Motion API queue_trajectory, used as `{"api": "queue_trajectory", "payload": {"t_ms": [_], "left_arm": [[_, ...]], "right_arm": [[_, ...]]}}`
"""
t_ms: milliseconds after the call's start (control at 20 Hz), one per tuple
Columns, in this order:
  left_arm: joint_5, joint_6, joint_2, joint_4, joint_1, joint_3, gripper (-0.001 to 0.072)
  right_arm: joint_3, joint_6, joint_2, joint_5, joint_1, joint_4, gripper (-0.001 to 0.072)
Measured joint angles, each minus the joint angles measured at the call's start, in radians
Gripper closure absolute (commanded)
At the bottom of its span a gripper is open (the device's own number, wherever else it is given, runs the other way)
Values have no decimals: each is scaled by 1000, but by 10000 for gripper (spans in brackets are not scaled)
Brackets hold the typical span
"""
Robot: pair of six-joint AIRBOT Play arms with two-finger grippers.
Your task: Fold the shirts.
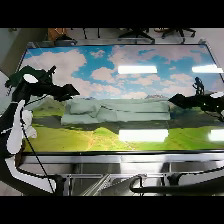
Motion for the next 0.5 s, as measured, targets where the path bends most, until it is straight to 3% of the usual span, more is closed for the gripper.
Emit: {"api": "queue_trajectory", "payload": {"t_ms": [100,150,200,250,300,350,500], "left_arm": [[-40,-8,-2,-1,3,28,73],[-51,-9,-2,-4,0,37,259],[-59,-12,-2,-5,-5,43,390],[-64,-12,-2,-6,-12,47,452],[-66,-12,-2,-6,-23,50,591],[-66,-12,-3,-6,-38,52,690],[-38,-10,-3,-7,-95,56,691]], "right_arm": [[6,10,-33,45,3,23,132],[7,14,-49,68,5,34,139],[8,17,-65,93,8,50,202],[10,17,-77,112,10,64,467],[10,17,-91,130,14,71,604],[10,17,-101,142,16,78,693],[19,4,-114,167,21,106,691]]}}
